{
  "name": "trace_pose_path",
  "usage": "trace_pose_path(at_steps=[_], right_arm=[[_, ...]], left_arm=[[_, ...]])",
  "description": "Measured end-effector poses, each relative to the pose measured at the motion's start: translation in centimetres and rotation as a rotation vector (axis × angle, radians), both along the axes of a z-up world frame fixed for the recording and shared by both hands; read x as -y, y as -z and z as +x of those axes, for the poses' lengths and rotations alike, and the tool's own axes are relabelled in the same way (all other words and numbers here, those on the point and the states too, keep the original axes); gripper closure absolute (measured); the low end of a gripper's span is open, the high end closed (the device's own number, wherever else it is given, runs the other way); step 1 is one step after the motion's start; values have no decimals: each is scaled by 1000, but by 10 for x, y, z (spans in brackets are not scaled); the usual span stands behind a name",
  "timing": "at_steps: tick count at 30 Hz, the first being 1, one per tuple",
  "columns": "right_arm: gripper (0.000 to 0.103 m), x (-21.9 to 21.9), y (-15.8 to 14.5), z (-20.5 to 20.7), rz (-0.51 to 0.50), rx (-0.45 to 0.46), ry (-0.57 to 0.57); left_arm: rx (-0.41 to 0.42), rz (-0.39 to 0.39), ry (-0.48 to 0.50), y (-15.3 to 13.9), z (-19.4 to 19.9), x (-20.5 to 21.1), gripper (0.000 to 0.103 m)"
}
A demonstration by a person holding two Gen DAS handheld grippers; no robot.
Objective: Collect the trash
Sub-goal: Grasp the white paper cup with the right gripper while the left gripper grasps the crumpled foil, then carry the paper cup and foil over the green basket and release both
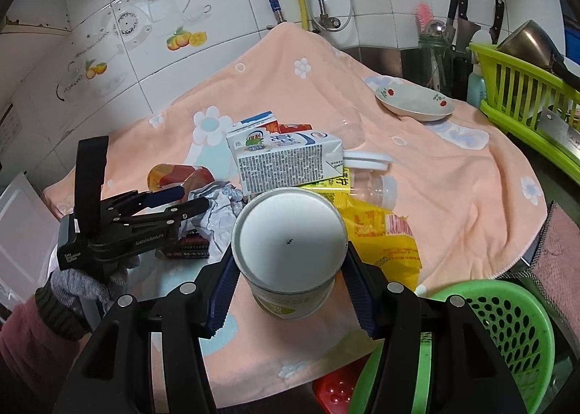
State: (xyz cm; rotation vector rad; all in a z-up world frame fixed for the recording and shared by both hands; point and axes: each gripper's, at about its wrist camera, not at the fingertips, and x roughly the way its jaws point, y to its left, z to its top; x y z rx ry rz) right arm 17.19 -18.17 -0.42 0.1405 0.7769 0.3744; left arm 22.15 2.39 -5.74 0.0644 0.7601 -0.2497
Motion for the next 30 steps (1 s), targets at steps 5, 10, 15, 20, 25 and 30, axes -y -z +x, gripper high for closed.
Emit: trace_pose_path(at_steps=[5,10,15,20,25,30], right_arm=[[49,5,4,-6,0,-7,14],[49,10,4,-10,0,-5,28],[49,14,2,-16,2,4,36],[49,17,-3,-23,1,15,41],[49,22,-10,-31,9,34,44],[49,27,-20,-37,28,48,45]], left_arm=[[-15,-24,45,3,1,0,72],[3,-27,69,0,-8,3,80],[25,-42,52,-7,-20,1,83],[56,-72,45,-21,-39,-1,84],[85,-104,42,-35,-56,-4,84],[110,-120,49,-50,-69,-3,84]])
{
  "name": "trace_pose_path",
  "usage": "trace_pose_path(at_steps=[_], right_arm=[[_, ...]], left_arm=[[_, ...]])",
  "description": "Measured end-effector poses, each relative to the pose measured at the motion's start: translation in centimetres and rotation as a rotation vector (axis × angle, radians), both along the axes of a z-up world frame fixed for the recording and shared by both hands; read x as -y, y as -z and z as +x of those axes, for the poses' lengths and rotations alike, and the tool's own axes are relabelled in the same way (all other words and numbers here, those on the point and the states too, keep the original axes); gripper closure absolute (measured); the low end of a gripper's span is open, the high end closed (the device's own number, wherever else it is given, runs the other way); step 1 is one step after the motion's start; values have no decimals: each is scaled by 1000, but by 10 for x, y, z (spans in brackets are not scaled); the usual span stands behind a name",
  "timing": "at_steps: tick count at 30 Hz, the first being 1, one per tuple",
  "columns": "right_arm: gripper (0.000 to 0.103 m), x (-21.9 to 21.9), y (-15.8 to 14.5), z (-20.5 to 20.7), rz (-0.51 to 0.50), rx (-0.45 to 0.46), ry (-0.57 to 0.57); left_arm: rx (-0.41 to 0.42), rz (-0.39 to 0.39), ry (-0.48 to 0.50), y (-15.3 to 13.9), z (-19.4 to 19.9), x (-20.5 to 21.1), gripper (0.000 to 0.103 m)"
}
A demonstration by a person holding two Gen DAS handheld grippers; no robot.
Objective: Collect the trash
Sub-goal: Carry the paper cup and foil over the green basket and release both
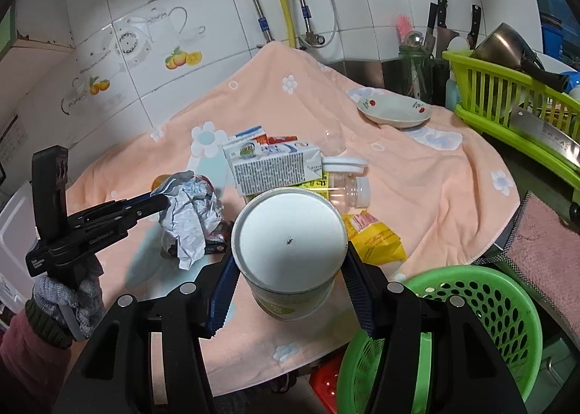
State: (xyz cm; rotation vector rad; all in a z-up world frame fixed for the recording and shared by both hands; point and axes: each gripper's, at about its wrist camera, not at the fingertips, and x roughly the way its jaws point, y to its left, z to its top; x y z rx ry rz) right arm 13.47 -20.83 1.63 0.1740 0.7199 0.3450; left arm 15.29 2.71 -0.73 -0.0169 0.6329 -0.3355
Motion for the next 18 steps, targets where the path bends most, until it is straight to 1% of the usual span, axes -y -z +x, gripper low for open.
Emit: trace_pose_path(at_steps=[7,10,13,18], right_arm=[[49,8,-21,-10,-2,47,16],[49,15,-24,-16,-11,54,37],[49,28,-20,-24,-27,44,67],[49,58,0,-40,-62,-7,137]], left_arm=[[28,-18,41,-19,-17,9,84],[37,-23,68,-25,-24,18,84],[46,-18,98,-28,-32,31,84],[52,-15,153,-28,-41,57,84]])
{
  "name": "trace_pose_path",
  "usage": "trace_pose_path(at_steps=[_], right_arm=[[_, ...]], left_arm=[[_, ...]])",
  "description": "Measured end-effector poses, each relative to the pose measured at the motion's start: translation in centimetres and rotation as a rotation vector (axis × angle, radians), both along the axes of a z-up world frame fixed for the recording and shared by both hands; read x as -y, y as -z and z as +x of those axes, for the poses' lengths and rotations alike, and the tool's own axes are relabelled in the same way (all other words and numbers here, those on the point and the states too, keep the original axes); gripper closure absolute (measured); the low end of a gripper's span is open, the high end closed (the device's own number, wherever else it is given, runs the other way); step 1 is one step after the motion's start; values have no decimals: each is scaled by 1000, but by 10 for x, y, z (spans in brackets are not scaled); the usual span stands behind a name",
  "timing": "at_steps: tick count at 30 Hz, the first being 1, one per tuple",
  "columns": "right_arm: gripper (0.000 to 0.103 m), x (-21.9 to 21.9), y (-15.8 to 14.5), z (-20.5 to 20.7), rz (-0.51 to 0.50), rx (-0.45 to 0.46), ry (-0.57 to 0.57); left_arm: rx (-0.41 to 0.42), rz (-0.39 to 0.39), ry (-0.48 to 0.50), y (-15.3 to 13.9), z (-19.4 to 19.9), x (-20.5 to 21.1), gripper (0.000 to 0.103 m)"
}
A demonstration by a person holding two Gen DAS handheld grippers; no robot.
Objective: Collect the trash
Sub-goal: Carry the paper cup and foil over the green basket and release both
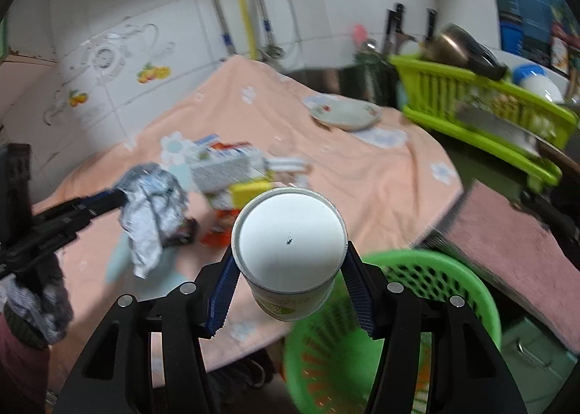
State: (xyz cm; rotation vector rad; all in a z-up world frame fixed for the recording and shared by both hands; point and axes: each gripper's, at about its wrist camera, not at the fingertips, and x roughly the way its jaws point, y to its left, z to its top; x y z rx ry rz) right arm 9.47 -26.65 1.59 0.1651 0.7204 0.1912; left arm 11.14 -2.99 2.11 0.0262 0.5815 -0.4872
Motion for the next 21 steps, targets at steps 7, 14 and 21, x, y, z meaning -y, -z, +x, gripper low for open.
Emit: trace_pose_path(at_steps=[7,14,21], right_arm=[[49,34,34,-21,-44,-74,82],[49,58,64,-36,-52,-136,139],[49,76,96,-44,-34,-210,178]], left_arm=[[-11,-14,95,3,-13,43,84],[-49,-12,182,19,-19,90,83],[-81,29,241,43,-21,135,83]])
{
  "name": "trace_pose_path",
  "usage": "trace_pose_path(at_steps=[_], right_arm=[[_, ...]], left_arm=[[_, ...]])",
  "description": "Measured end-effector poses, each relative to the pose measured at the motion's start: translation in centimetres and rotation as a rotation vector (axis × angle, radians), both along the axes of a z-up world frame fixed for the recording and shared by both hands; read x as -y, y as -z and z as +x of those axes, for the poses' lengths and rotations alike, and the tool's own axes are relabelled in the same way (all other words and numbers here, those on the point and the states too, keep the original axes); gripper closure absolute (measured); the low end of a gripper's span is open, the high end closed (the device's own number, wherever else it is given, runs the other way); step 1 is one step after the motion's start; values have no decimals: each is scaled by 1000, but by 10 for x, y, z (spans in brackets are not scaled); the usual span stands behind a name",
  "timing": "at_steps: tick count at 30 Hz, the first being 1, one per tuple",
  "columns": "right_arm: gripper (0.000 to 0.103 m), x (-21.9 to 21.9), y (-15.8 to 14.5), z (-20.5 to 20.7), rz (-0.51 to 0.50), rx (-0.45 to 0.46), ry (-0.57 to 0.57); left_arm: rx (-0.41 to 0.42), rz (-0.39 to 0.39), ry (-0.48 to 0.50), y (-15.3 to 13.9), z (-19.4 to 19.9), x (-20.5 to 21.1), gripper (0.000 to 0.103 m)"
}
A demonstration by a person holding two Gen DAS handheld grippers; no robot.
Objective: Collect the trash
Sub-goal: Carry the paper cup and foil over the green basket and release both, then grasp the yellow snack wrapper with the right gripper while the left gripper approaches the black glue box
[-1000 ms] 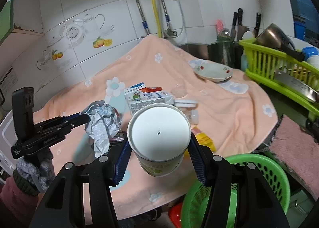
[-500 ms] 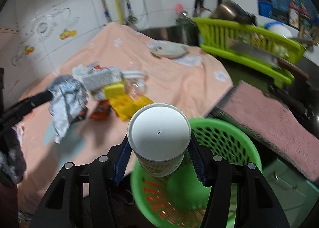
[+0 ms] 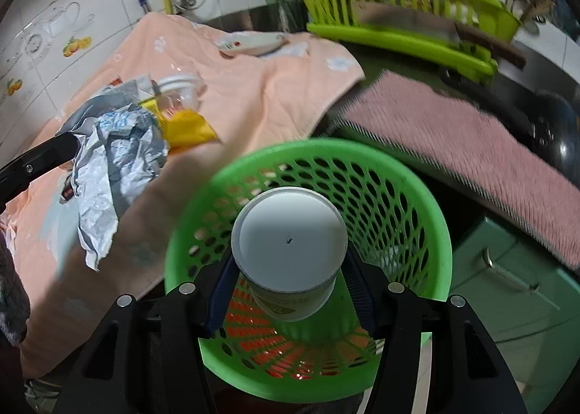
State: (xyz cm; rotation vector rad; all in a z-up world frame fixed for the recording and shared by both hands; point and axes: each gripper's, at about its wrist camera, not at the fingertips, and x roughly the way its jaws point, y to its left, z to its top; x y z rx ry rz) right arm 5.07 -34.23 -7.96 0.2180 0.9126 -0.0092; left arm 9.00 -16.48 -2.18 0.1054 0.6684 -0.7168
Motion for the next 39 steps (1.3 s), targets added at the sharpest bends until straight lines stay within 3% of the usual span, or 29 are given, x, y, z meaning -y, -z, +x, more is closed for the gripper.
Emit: trace_pose_path(at_steps=[7,10,19,23,25,32,39], right_arm=[[48,15,9,-13,22,-12,32],[43,20,7,-17,26,-7,40],[42,25,-7,-27,26,32,52],[41,26,-14,-29,22,47,53],[41,25,-17,-30,20,53,49],[37,15,-26,-25,14,69,24],[35,-4,-32,-8,11,80,-25]], left_arm=[[-24,42,35,20,1,30,83],[-41,53,42,27,3,38,83],[-76,64,54,41,3,50,78],[-83,58,50,45,2,51,66],[-79,56,44,44,0,50,53],[-64,54,7,36,-5,35,46],[-42,42,-91,20,-6,-4,37]])
